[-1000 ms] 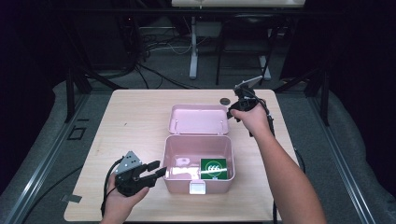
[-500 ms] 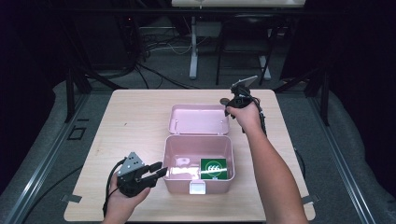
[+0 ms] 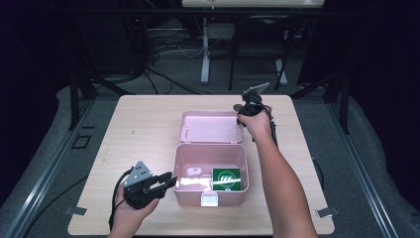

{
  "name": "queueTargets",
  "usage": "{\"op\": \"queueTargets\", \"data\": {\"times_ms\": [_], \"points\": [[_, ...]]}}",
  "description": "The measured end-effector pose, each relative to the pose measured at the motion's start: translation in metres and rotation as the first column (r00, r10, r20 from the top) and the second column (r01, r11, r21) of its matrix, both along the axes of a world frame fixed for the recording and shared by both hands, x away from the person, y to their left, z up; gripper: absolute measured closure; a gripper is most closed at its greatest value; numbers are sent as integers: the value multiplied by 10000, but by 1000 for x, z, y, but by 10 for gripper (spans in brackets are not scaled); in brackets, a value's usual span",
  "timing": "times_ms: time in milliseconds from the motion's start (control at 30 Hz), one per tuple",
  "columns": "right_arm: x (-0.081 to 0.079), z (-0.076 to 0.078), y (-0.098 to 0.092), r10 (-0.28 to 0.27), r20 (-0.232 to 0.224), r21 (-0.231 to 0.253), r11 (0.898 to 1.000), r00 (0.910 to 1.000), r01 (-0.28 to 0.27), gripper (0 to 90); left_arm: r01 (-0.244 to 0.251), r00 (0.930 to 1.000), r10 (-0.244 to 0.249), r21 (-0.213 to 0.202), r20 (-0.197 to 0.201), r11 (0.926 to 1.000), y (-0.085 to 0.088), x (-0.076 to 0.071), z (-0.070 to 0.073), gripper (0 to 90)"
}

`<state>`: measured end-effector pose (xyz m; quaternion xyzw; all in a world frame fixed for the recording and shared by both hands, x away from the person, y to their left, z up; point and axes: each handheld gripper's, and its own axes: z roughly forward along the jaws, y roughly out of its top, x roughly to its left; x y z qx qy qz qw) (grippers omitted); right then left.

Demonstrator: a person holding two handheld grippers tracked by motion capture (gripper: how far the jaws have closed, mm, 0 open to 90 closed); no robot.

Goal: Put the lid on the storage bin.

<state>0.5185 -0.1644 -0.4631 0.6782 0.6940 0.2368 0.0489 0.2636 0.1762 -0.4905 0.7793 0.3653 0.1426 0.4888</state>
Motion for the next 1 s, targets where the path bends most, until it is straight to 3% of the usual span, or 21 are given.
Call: {"op": "queueTargets", "data": {"times_ms": [133, 467, 1000], "points": [[-1, 2, 0, -24, -1, -127, 9999, 10000, 24, 845, -10, 10000, 10, 2, 12, 10000, 0, 0, 0, 708], [-5, 10, -1, 32, 303, -178, 9998, 9995, -26, 860, -60, 10000, 60, -28, 14, 10000, -1, 0, 0, 715], [-25, 42, -6, 436, 1538, -267, 9988, 9871, -399, 870, -135, 9999, 135, -23, 2, 9999, -2, 0, -1, 718]]}}
